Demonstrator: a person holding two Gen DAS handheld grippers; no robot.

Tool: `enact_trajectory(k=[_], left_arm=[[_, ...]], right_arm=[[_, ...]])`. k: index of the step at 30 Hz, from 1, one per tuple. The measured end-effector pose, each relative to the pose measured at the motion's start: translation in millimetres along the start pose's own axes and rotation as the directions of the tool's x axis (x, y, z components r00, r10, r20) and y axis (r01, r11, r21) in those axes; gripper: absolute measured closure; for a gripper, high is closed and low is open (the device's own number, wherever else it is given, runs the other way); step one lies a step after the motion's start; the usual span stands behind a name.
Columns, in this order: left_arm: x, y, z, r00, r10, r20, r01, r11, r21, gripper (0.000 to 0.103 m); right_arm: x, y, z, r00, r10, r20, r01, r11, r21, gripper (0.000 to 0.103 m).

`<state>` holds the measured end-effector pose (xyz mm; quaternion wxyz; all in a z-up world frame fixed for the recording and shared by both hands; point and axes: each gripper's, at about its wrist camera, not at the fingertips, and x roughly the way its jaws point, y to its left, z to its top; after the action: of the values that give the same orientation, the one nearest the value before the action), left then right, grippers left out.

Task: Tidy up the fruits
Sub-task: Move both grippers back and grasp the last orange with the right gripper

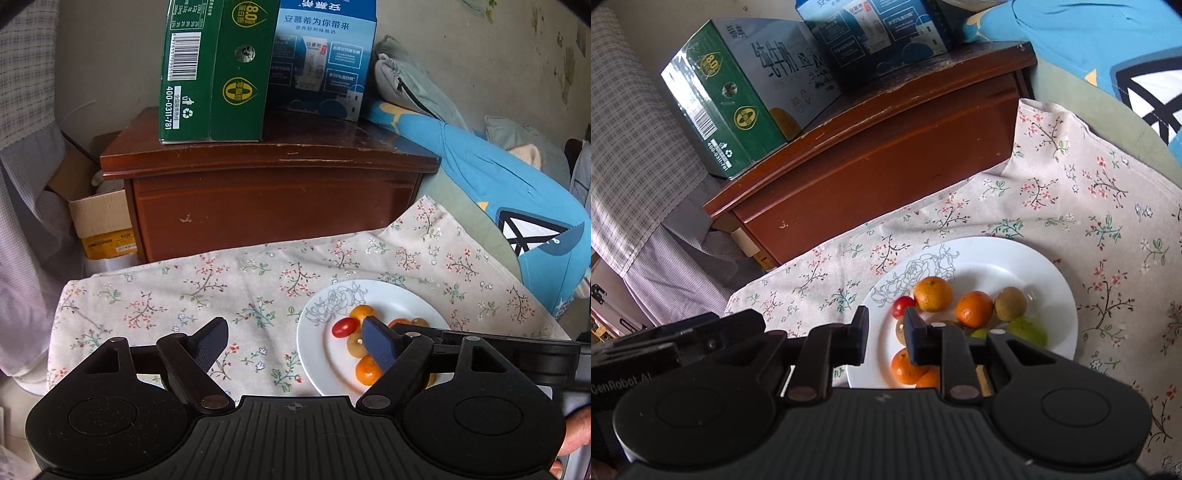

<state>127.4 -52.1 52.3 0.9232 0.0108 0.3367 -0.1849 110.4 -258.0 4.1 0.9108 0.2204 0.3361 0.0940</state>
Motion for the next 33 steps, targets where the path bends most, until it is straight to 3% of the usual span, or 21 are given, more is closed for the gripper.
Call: enact_trajectory(k=[5, 14, 21, 29, 33], left_arm=[[-13, 9, -7, 0.999, 0.047, -0.026, -0.046, 0.998, 0.038, 0.022], [-19, 28, -14, 0.996, 0.072, -0.046, -0.074, 0.997, -0.026, 0.019], [-15, 36, -18, 0.995, 0.071, -0.069, -0.075, 0.995, -0.062, 0.019], [-9, 44, -23, 0.991, 0.085, -0.103, -0.094, 0.993, -0.078, 0.019], [-8, 50, -25, 0.989, 0.089, -0.118, -0.101, 0.989, -0.105, 0.019]], right_arm=[[-4, 12, -20, 0.999, 0.019, -0.032, -0.02, 0.999, -0.036, 0.08], [-2, 33, -52, 0.996, 0.024, -0.081, -0.036, 0.988, -0.15, 0.08], [13, 45, -62, 0.995, 0.01, -0.099, -0.037, 0.961, -0.273, 0.08], [30, 60, -71, 0.996, -0.046, -0.08, 0.006, 0.896, -0.445, 0.079], [36, 61, -73, 0.995, -0.059, -0.085, 0.012, 0.878, -0.478, 0.079]])
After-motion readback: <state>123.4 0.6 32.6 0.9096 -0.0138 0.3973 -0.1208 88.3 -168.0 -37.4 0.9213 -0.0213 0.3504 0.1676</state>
